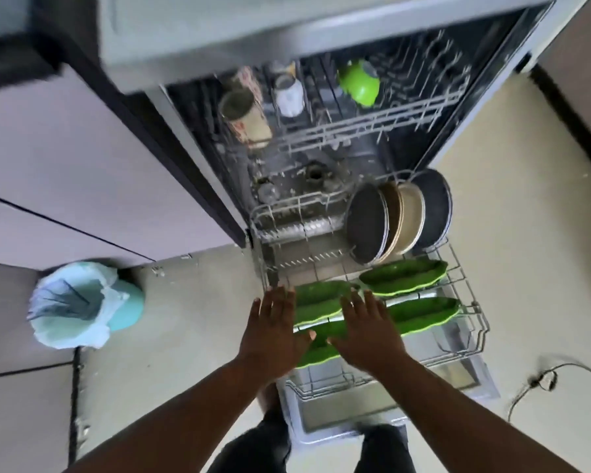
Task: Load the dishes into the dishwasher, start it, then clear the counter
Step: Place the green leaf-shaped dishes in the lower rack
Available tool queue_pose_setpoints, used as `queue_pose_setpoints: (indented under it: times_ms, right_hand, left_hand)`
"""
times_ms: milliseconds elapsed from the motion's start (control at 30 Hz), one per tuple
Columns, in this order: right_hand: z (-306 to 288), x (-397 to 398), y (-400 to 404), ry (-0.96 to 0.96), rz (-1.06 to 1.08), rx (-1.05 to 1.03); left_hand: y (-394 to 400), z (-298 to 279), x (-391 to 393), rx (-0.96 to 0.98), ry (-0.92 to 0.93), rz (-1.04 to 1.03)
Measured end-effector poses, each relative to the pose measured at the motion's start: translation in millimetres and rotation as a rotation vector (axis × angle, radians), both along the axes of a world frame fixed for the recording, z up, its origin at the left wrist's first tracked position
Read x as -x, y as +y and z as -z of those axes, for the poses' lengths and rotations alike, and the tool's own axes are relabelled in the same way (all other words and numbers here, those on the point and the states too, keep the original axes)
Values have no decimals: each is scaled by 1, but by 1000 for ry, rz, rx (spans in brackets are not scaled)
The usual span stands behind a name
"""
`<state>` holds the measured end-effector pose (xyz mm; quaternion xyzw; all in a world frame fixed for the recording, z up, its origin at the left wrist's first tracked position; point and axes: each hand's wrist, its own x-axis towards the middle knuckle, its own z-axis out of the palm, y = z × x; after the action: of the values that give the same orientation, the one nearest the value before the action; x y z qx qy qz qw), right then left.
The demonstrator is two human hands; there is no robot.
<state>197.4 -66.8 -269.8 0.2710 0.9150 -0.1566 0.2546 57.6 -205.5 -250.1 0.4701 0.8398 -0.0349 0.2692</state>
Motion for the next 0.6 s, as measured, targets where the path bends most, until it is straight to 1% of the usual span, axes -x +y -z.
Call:
queue_pose_setpoints:
  times_ms: [67,100,200,233,300,333,433,500,533,567,600]
  right_hand:
    - [-39,21,-12,86,0,-65]
    - [-65,32,-17,137,8,-123]
    - [-129,57,-32,219,21,-201]
    - [-145,60,-37,211,11,-228]
    - [-167,63,-50,223,2,-242]
    - [-180,65,-57,279,-3,-278]
    - [-216,70,-81,332,-43,-372]
    - [-233,70,-97,316,-95,-347]
    - [-242,70,-107,340,-99,-347]
    - [-253,71,-117,385,-97,-377]
    - [-262,73,-126,379,-102,-403]
  left_hand:
    - [-13,-38,16,-10,41,58]
    - [-18,-57,23,-46,71,76]
    - [-30,-108,42,-179,137,62]
    - [-35,-125,47,-200,140,52]
    - [-43,-149,53,-240,162,40]
    - [-50,-161,56,-268,185,25]
    - [-78,-187,54,-315,220,-49]
    - [-102,-204,49,-339,228,-105]
    - [-117,-213,47,-346,232,-123]
    - [-131,-223,46,-360,238,-134]
    - [-144,-231,47,-377,249,-139]
